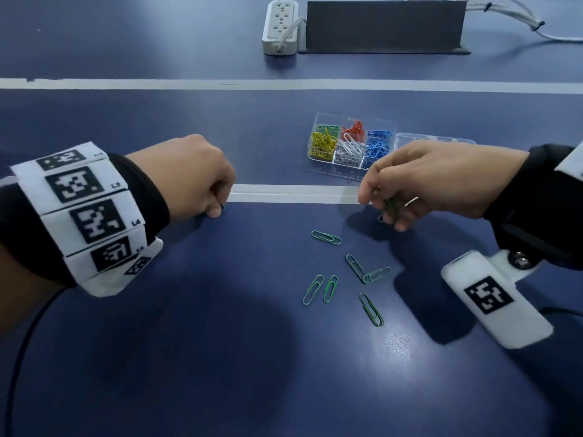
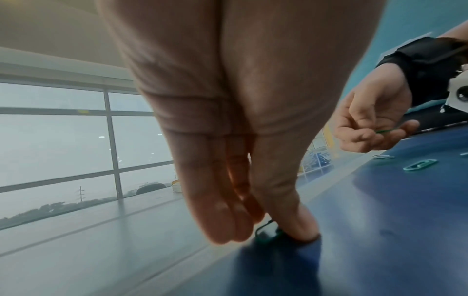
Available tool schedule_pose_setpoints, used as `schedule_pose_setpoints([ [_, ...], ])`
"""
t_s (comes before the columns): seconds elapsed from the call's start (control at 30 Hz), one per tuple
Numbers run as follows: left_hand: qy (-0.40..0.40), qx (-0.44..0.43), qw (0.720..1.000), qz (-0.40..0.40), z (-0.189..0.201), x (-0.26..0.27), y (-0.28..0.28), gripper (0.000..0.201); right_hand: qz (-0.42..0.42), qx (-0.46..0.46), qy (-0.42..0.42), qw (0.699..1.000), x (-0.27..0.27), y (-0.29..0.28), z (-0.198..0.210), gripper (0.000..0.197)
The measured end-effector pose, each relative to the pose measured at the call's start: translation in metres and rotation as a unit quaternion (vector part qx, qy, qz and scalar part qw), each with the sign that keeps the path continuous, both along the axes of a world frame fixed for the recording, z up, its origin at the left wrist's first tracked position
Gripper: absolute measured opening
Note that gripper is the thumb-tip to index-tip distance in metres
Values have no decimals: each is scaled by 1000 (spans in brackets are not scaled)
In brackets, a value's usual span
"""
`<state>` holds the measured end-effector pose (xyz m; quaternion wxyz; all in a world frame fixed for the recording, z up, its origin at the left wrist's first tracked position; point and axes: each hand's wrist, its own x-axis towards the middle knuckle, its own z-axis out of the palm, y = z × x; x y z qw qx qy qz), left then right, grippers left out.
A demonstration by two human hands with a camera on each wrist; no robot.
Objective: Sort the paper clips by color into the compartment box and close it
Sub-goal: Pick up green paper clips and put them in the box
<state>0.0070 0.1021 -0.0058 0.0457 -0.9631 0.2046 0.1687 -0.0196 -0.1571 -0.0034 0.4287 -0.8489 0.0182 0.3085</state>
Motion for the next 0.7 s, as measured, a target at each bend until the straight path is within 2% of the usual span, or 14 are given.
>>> schedule_pose_setpoints([
  [0.07,14,-6,1000,3,3,-2,2,27,7,-1,-7,1000,-4,-2,-1,21],
  [0.13,15,-24,1000,0,5,-6,4,23,70,-67,-53,994,-7,-6,-3,15],
  [0.2,24,-62,998,-1,7,-13,2,16,143,-157,-117,970,-9,-10,-2,14],
  [0.27,52,-109,993,-11,10,-23,-8,9,174,-214,-180,944,-8,-13,2,12],
  [0.4,98,-153,982,-47,14,-41,-36,18,220,-276,-244,903,-2,-15,0,18],
  [0.47,109,-147,981,-63,13,-47,-48,23,242,-286,-246,894,-2,-14,-5,19],
  [0.6,115,-105,984,-91,6,-61,-68,23,241,-281,-256,893,-6,-13,-4,8],
  [0.7,90,-37,990,-105,-1,-68,-81,45,245,-285,-271,886,-11,-14,-3,5],
])
